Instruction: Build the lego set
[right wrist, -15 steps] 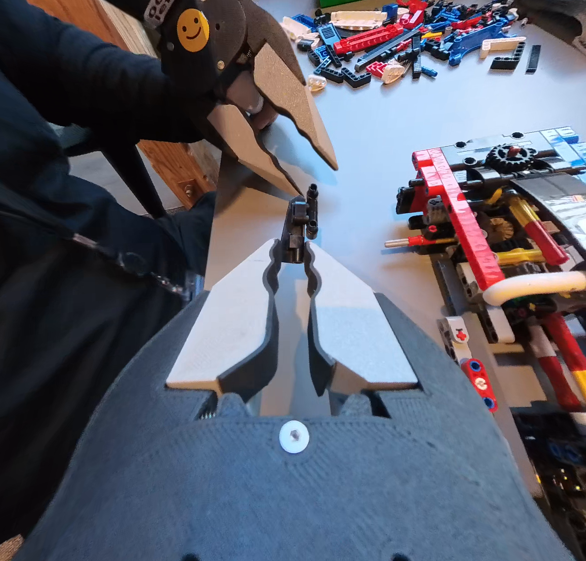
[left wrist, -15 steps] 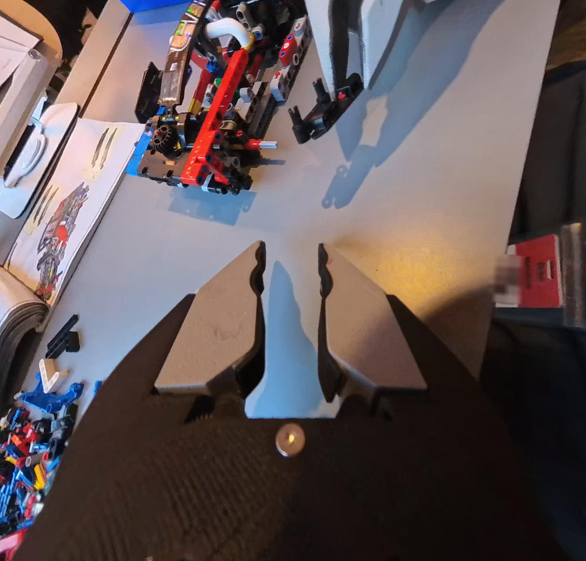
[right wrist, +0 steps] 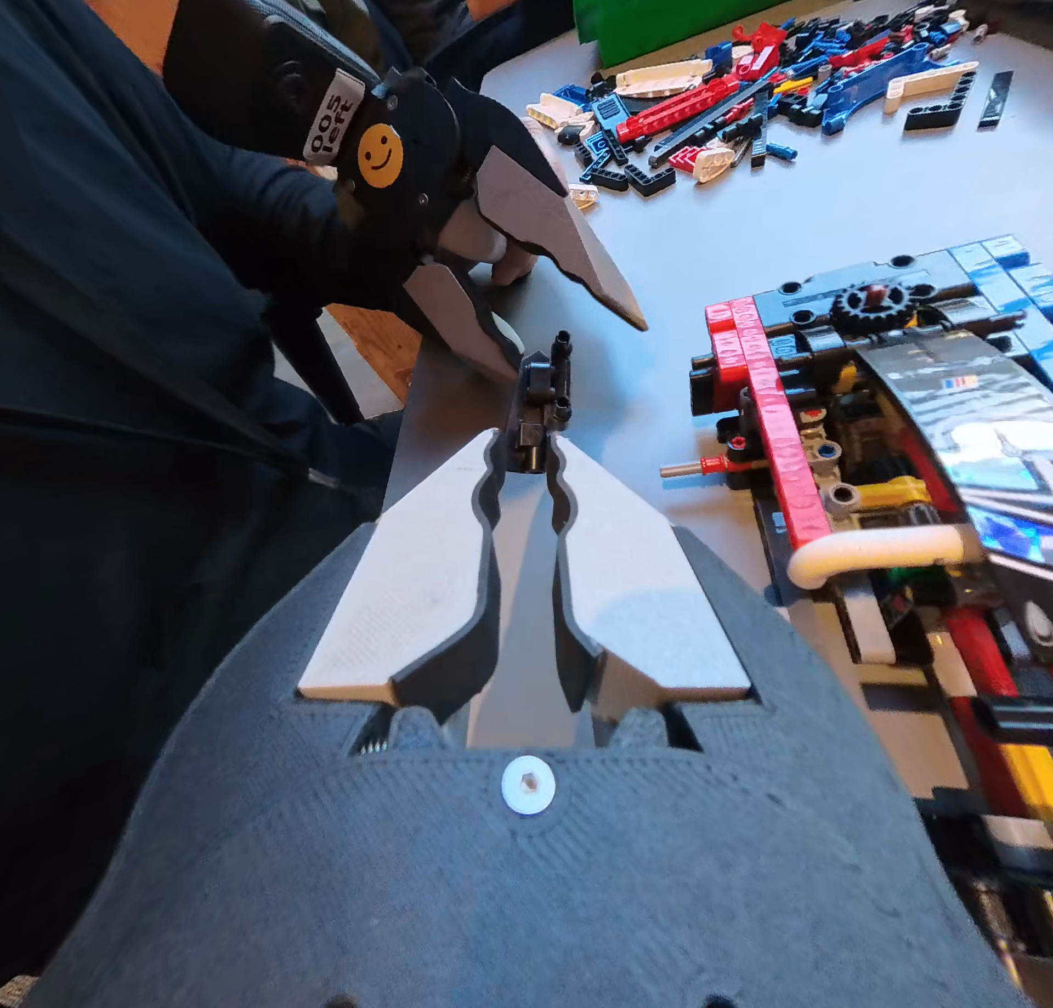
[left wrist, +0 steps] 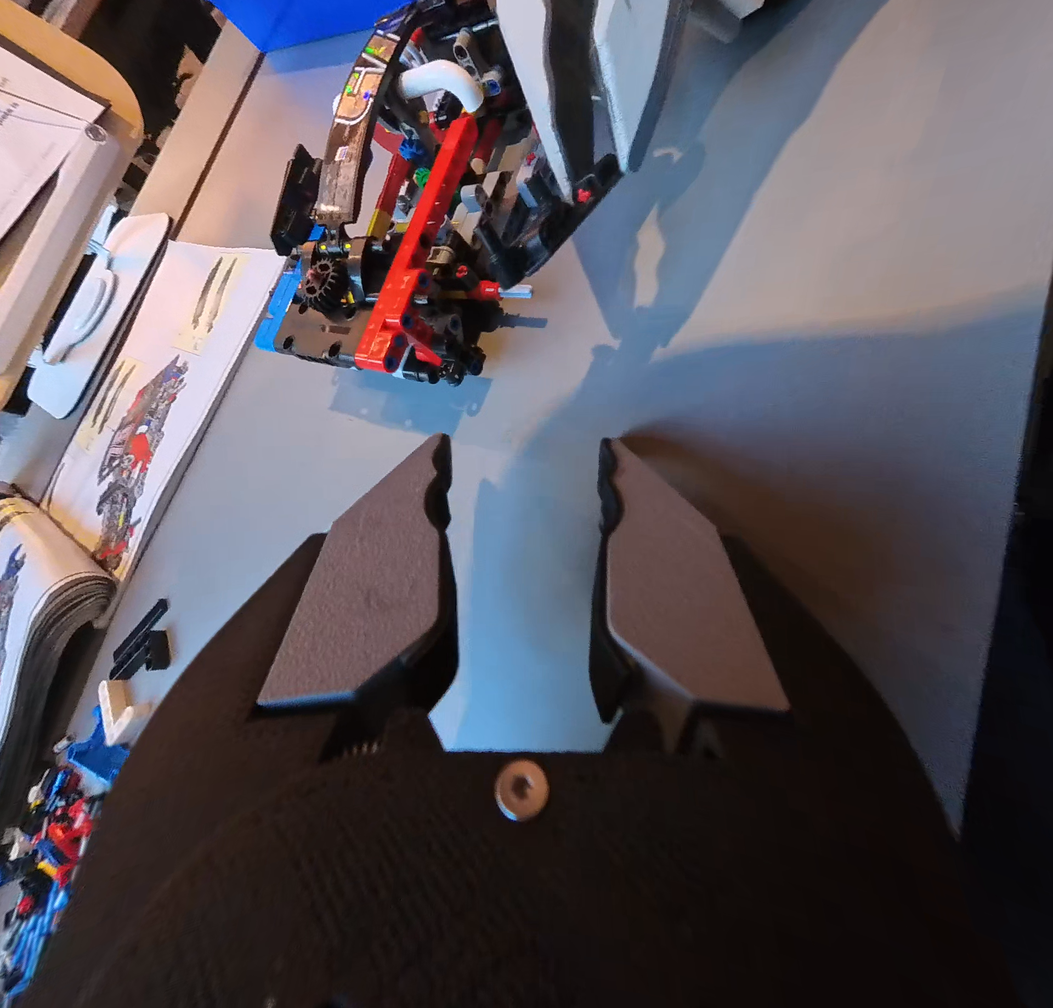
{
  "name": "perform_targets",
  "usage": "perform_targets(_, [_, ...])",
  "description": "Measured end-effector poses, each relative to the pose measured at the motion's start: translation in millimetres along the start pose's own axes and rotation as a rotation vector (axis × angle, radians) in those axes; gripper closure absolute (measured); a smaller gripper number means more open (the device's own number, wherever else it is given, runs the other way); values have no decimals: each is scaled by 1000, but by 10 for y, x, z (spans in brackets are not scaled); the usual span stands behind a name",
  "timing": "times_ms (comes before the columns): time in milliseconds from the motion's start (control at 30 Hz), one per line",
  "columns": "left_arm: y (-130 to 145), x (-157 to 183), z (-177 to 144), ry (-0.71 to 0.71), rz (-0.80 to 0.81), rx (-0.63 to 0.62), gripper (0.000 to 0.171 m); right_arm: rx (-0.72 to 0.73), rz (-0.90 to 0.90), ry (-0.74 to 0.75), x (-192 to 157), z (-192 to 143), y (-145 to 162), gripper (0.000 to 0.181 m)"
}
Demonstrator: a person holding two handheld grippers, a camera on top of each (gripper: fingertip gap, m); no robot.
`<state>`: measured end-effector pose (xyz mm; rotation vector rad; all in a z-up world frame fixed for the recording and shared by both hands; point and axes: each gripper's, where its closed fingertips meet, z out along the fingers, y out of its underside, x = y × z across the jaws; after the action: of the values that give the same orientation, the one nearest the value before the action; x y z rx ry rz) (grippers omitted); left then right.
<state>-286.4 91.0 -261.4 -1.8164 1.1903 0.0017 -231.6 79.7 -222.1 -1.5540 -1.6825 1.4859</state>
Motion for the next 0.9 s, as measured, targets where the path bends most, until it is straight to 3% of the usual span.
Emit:
perform_targets(133, [-118, -2, -15, 13, 1, 46, 120, 14, 31, -2, -33, -7, -36, 170])
perform_targets(333, [-500, 15, -139, 17, 100, 130, 138, 10, 124, -38, -112, -34, 26, 170])
perform_targets(600, [-628, 167, -147, 7, 178, 135, 160, 9, 167, -30, -104, -81, 47, 170])
perform_targets(767, [-138, 316, -6, 270, -268, -70, 136, -137, -175, 180, -15, -22, 222, 170])
perform_targets(833, [-187, 368, -30, 409, -439, -27, 136, -124, -313, 225, -38, 16, 174, 170])
perform_targets(900, [-406, 317, -106, 475, -522, 113, 140, -142, -415, 257, -47, 57, 171, 170])
